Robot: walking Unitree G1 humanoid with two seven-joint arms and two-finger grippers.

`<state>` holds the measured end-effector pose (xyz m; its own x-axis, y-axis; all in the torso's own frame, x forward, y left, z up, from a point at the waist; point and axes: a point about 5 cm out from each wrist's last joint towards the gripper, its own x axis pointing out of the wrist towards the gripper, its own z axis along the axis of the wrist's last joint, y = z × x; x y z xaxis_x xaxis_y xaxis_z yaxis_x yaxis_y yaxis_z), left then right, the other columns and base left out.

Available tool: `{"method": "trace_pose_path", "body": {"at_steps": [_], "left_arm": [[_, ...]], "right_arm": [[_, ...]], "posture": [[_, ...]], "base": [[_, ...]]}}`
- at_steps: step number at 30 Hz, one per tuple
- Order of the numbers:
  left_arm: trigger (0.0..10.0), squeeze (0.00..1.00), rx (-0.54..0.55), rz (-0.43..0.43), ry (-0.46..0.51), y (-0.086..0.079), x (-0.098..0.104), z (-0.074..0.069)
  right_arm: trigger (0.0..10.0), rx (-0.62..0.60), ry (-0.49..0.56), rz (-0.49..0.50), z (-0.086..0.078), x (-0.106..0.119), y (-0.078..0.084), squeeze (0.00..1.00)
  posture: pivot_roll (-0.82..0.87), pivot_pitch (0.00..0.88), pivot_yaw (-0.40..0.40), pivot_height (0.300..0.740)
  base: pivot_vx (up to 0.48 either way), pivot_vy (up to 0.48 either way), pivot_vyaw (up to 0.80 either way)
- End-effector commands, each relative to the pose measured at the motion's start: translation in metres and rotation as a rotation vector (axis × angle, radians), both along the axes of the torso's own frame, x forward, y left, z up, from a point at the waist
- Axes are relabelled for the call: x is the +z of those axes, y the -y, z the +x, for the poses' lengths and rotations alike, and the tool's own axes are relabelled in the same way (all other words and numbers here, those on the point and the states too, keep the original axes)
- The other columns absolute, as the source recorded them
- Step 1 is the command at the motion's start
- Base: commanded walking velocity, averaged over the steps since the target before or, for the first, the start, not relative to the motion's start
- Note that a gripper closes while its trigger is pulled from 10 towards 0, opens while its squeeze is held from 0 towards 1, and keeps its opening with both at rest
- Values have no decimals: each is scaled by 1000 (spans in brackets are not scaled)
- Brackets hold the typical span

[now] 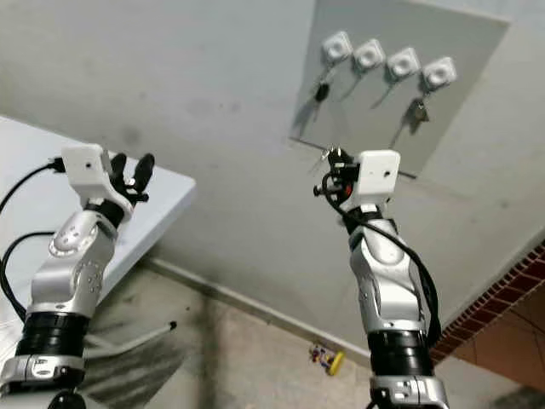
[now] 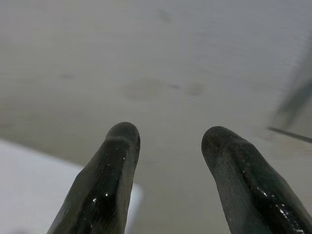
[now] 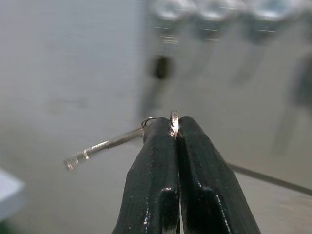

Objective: Hang keys on a hook

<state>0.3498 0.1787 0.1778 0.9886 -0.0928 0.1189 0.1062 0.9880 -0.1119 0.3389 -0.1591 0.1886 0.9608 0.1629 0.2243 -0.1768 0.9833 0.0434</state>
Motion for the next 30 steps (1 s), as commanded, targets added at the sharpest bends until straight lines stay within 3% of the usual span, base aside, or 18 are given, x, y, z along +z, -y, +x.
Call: {"method": "trace_pose_path", "body": {"at_steps": [1,9,18,24,30], "left_arm": [[10000,0,-47,4,11,15,4,1],[10000,0,-46,16,12,17,5,2],[10000,0,-76,58,20,39,11,1],[10000,0,-190,151,22,63,12,-2],[10000,0,-236,173,42,70,19,-3]], "right_arm": [[10000,-35,-8,0,0,0,12,0],[10000,-46,3,3,0,3,13,0],[10000,-45,-23,19,1,3,12,0],[10000,29,-4,-25,-1,4,5,0],[10000,153,-11,-69,-1,5,-5,0]], "posture": [[-46,0,-76,740],[-44,0,-78,740],[-44,0,-79,740],[-47,0,-73,740],[-54,0,-63,740]], "base": [[375,0,-650],[246,0,-479],[0,0,0],[0,0,0],[0,0,0]]}}
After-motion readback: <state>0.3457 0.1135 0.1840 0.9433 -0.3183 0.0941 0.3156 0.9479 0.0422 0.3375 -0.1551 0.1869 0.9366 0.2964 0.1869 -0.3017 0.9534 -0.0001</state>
